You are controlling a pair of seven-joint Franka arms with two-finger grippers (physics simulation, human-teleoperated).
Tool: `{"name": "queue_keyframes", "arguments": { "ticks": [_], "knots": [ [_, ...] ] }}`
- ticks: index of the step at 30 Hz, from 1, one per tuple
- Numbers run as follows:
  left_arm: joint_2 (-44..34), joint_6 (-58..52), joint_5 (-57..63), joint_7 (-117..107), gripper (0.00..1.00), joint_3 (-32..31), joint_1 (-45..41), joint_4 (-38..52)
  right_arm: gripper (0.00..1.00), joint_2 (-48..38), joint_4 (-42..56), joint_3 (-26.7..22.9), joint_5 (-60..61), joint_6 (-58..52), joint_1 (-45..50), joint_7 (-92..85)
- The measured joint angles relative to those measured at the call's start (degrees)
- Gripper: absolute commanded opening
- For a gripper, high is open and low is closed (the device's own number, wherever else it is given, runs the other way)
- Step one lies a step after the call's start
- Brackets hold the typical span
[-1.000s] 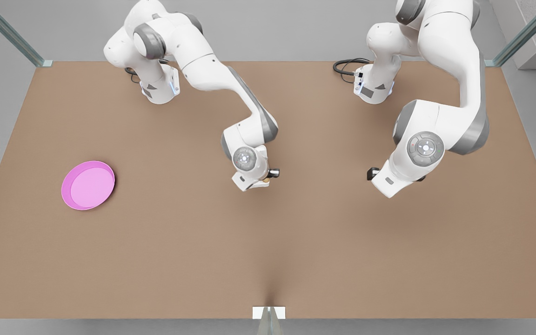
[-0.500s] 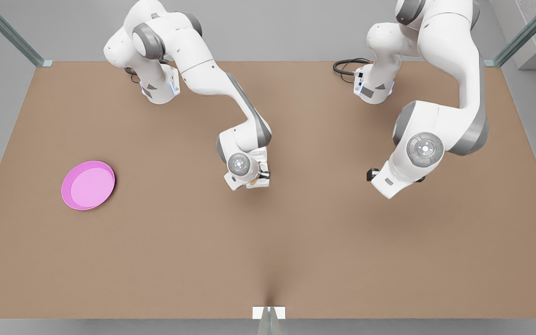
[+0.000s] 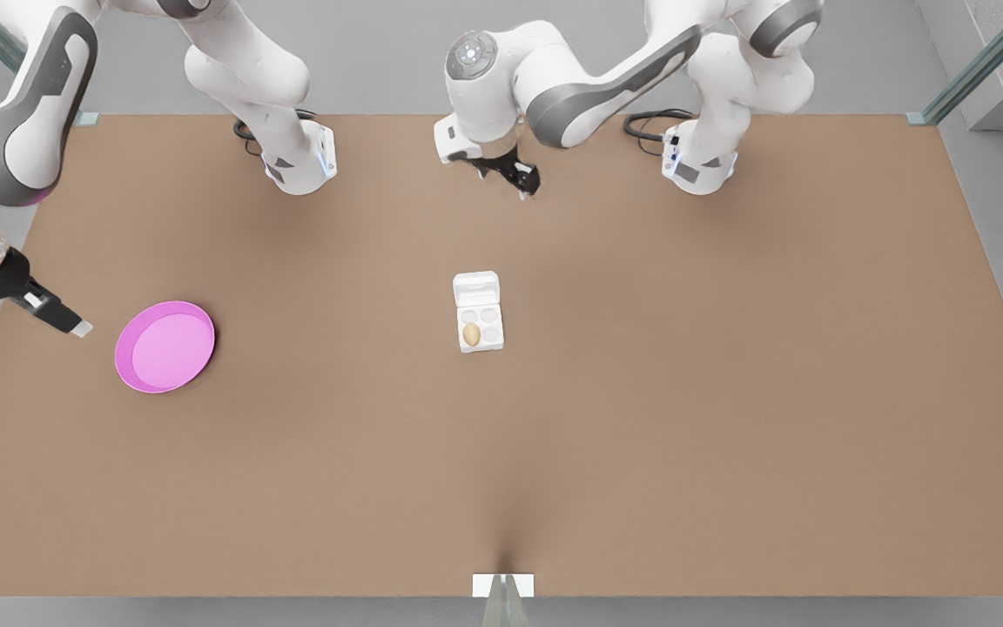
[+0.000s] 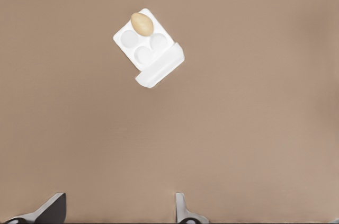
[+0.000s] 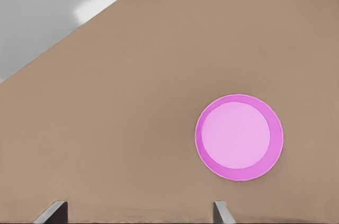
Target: Pack egg into the box and close the box lid
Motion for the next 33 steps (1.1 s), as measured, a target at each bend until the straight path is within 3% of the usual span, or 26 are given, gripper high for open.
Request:
{"name": "queue_keyframes", "arguments": {
  "ticks": [4,9,15,33],
  "knots": [
    [5.1,10.0,3.6,-11.7,1.00,-0.2,-3.1,-11.0,1.00,-0.3,-6.4,2.6,-1.8,-0.9,1.4,-5.1],
    [12.7,20.0,11.2,-23.5,1.00,0.6,-1.0,-13.5,1.00,1.8,-3.9,2.7,-2.5,-0.5,0.5,-12.9],
    [18.3,26.9,18.5,-33.9,1.00,2.6,0.1,-12.8,1.00,3.0,-1.0,2.9,-2.6,0.1,0.5,-19.8],
    [18.6,29.1,22.3,-47.3,1.00,2.7,10.0,-5.0,1.00,4.0,0.6,2.5,-2.0,-0.5,-1.7,-30.8]
  ]
}}
